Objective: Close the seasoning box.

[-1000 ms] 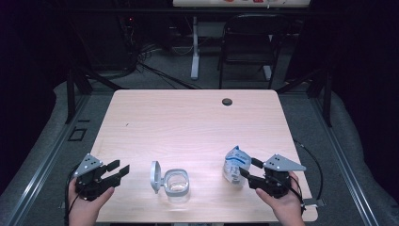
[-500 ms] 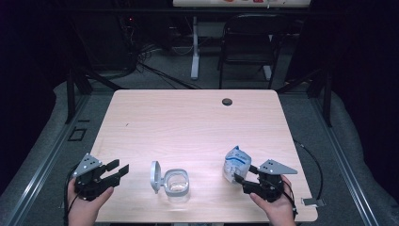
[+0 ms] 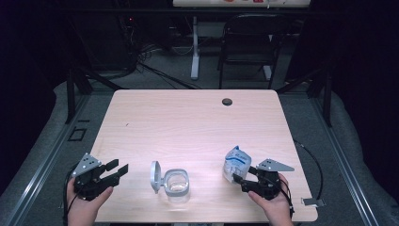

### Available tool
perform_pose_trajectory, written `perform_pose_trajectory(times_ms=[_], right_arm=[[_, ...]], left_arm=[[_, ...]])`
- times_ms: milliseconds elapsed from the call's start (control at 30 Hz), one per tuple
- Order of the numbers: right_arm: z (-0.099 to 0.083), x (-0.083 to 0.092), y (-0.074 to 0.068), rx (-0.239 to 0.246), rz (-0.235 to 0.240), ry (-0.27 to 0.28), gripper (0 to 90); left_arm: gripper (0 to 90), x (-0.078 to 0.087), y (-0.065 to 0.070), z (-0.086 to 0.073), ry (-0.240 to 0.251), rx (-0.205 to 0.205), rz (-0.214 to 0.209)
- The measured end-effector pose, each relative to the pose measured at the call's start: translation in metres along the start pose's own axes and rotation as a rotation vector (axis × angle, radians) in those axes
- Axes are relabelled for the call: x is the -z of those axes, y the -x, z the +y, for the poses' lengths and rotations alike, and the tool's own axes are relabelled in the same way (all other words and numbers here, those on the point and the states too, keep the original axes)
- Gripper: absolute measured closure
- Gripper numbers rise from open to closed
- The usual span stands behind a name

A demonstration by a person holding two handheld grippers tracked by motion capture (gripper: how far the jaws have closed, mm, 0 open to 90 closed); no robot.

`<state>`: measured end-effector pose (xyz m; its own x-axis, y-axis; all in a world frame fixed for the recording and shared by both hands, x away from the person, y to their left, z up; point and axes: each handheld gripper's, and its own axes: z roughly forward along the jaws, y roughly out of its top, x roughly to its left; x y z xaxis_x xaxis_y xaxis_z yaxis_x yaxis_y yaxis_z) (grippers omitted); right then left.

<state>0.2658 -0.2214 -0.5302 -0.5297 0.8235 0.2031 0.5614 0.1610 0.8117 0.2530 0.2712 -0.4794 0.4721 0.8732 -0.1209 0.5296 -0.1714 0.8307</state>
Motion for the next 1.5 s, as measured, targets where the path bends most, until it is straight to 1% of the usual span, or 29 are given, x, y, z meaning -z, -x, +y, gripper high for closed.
perform_pose_trajectory(times_ms=[133, 400, 433, 700, 900, 1033, 1100, 1233, 1300, 1500], right_arm=[[-0.001, -0.005, 0.002, -0.007, -0.003, -0.012, 35.8], [0.001, -0.012, 0.003, -0.011, 0.015, -0.017, 32.9], [0.001, -0.013, 0.004, -0.007, 0.018, -0.026, 32.4], [0.001, -0.018, 0.004, -0.019, 0.032, -0.030, 30.9], [-0.001, -0.022, 0.004, -0.012, 0.031, -0.044, 31.0], [-0.003, -0.023, 0.004, -0.021, 0.032, -0.040, 31.6], [-0.003, -0.023, 0.005, -0.024, 0.039, -0.039, 31.6], [-0.004, -0.024, 0.008, -0.046, 0.057, -0.041, 30.9], [-0.004, -0.024, 0.009, -0.046, 0.059, -0.050, 30.1], [-0.005, -0.028, 0.013, -0.086, 0.089, -0.053, 27.9]], left_arm=[[54.3, 0.000, 0.000, 0.000, 0.002, 0.000, -0.001], [54.2, 0.001, -0.001, 0.000, -0.001, 0.000, 0.000], [54.3, 0.001, -0.001, 0.000, 0.000, 0.000, 0.000], [54.2, 0.002, -0.002, 0.001, 0.003, 0.001, 0.002], [54.1, 0.002, -0.002, 0.000, 0.011, 0.004, 0.000], [54.1, 0.002, -0.002, 0.000, 0.010, 0.004, 0.000], [54.1, 0.002, -0.002, 0.000, 0.010, 0.003, 0.000], [54.1, 0.002, -0.002, 0.000, 0.010, 0.003, 0.000], [54.1, 0.002, -0.002, 0.000, 0.011, 0.003, 0.000], [54.1, 0.002, -0.003, 0.000, 0.008, 0.004, 0.002]])
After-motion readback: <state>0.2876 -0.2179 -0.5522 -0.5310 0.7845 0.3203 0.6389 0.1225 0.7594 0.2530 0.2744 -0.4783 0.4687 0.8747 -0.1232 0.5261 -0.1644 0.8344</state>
